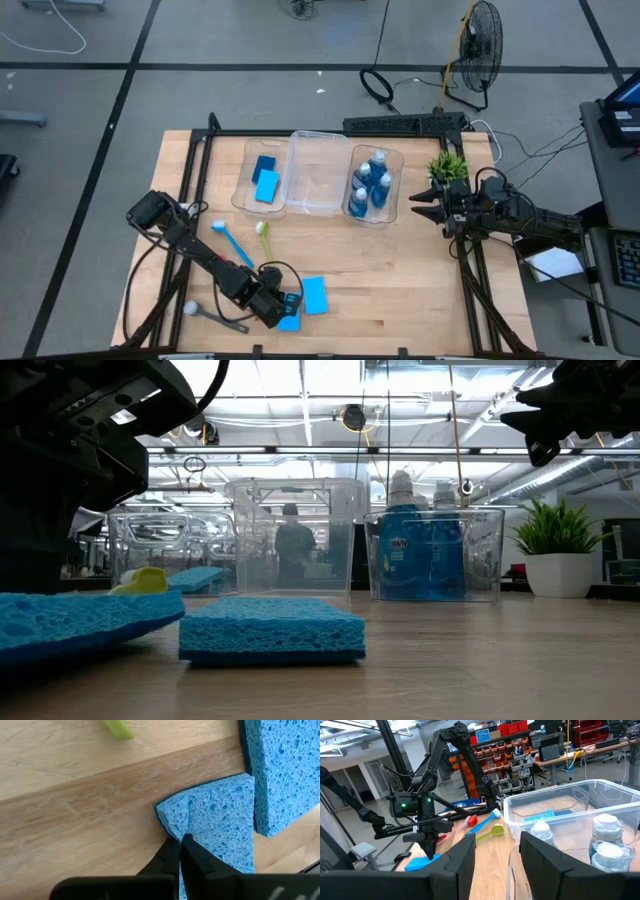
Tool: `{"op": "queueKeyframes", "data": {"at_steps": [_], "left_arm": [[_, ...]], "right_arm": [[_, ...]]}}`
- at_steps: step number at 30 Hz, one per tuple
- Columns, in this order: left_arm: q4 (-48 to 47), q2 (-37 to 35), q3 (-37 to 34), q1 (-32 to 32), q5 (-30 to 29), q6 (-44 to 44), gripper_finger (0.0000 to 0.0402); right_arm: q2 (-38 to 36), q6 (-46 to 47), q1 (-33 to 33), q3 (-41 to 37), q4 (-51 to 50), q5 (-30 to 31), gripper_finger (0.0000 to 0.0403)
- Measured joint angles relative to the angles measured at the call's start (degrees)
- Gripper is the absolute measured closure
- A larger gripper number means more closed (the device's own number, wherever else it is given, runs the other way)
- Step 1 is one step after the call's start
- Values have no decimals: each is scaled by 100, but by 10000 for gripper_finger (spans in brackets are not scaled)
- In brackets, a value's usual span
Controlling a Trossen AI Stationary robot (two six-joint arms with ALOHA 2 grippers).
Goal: Pick & Place Kitchen Sink Supplies
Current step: Put the blue sponge into the left transparent bin
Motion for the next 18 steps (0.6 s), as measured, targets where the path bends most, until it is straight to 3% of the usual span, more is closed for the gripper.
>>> {"op": "queueKeyframes", "data": {"at_steps": [18], "left_arm": [[-475, -1015, -2, -4, -794, 240, 401]], "right_arm": [[0, 39, 2, 2, -2, 0, 261]]}}
